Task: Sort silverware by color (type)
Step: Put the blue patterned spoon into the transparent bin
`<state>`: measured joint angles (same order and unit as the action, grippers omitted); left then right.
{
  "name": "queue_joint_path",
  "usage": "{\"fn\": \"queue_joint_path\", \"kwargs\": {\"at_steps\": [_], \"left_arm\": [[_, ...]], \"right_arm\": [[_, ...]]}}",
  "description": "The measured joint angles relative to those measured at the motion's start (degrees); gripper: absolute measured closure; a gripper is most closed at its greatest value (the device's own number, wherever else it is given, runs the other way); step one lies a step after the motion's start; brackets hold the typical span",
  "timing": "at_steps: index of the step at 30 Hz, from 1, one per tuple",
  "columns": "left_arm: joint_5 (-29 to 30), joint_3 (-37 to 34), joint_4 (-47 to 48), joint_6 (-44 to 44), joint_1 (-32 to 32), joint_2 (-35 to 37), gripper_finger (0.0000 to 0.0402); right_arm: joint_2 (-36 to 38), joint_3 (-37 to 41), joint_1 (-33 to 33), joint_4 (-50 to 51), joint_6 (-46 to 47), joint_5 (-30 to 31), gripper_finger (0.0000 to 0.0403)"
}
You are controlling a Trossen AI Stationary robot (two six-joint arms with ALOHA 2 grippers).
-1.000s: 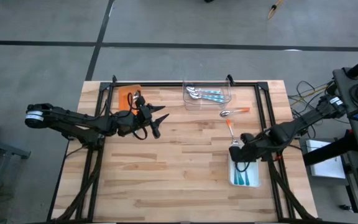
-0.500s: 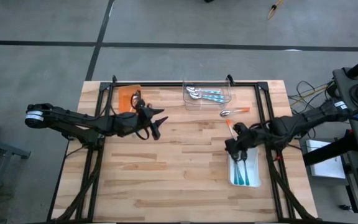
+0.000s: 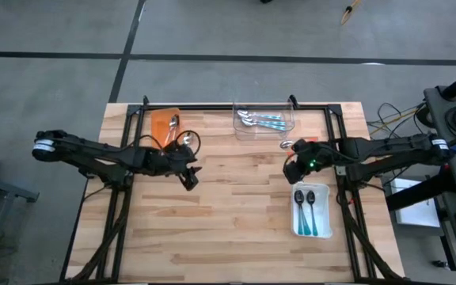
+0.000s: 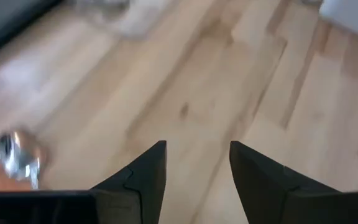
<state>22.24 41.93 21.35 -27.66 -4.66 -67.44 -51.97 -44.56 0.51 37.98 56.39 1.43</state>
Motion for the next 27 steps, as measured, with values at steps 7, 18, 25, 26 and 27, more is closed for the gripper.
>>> {"fn": "queue_joint_path", "kwargs": {"at_steps": [7, 18, 25, 26, 27], "left_arm": [[-3.0, 2.73, 12.05, -6.31, -0.93, 0.0, 0.0245], [-5.55, 2.65, 21.54, -16.16, -0.93, 0.0, 0.0245], [-4.89, 2.57, 30.22, -24.04, -0.91, -1.09, 0.0245], [-4.82, 2.56, 30.87, -24.11, -0.91, -1.7, 0.0245], [-4.79, 2.56, 31.28, -24.11, -0.86, -2.24, 0.0245]], "right_arm": [[-0.76, 0.0, -3.27, -2.9, -10.13, 2.7, 0.0337], [-0.74, -0.02, -3.25, -13.49, -22.12, 15.27, 0.0337], [-0.74, -0.02, -3.56, -21.38, -30.61, 18.28, 0.0337], [-0.74, -0.02, -3.58, -22.04, -31.17, 18.31, 0.0337], [-0.74, -0.02, -3.74, -22.67, -31.82, 18.29, 0.0337]]}}
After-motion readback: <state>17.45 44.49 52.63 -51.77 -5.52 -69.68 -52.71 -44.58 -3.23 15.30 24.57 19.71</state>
